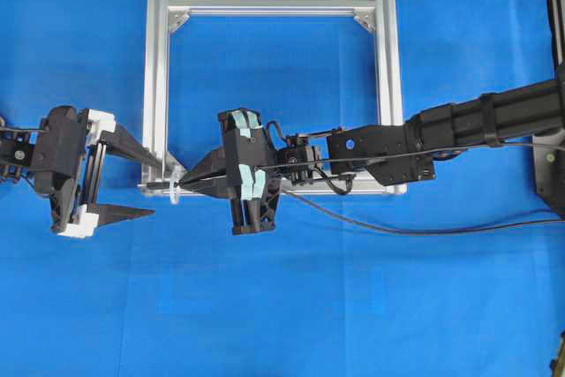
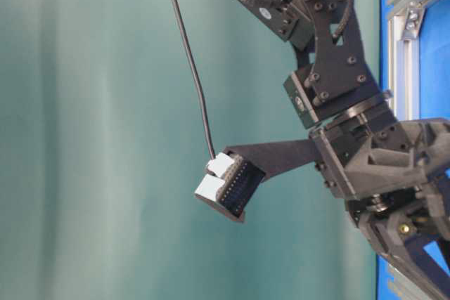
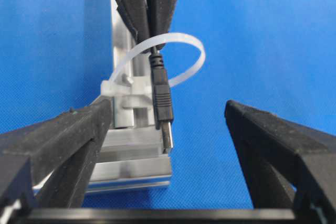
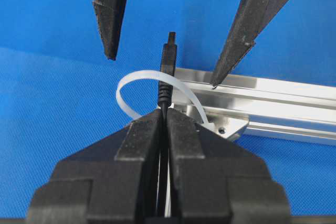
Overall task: Insert the wire through the string loop located on the left side.
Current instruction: 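Close the left gripper on the plug beyond the loop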
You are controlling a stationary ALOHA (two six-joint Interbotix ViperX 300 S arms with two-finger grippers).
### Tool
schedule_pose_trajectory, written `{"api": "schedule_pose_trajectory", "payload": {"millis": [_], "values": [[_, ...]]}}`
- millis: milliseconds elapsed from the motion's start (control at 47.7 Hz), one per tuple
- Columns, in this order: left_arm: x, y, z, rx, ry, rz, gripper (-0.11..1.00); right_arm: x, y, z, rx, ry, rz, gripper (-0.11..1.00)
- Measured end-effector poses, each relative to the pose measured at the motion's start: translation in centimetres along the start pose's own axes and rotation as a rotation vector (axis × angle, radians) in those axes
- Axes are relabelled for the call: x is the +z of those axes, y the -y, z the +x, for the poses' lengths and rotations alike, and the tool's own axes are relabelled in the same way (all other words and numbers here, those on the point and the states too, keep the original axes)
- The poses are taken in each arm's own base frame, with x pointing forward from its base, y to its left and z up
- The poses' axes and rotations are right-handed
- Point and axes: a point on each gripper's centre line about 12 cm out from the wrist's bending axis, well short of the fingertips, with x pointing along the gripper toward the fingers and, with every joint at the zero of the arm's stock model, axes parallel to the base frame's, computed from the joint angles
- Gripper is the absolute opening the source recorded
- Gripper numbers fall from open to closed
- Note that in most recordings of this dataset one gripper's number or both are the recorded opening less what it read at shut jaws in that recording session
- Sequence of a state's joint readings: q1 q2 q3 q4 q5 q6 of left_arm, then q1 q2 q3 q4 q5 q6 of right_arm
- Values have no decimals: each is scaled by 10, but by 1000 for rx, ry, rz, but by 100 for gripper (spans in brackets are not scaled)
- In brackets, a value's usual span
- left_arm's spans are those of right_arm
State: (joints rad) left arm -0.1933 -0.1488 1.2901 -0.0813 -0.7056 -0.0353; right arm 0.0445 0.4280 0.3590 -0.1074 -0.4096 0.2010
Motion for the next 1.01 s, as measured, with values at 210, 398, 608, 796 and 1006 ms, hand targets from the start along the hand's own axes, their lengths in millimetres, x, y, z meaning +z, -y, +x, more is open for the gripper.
{"api": "schedule_pose_trajectory", "payload": {"millis": [210,398,608,796,1006], "values": [[1,0,0,0,2,3,90,0,0,0,0,0,0,0],[0,0,0,0,-2,6,90,0,0,0,0,0,0,0],[2,-4,1,15,6,-13,69,0,0,0,0,-2,0,0],[1,-4,2,16,-3,-13,14,0,0,0,0,0,0,0],[0,-4,2,15,-22,-13,8,0,0,0,0,0,-3,0]]}}
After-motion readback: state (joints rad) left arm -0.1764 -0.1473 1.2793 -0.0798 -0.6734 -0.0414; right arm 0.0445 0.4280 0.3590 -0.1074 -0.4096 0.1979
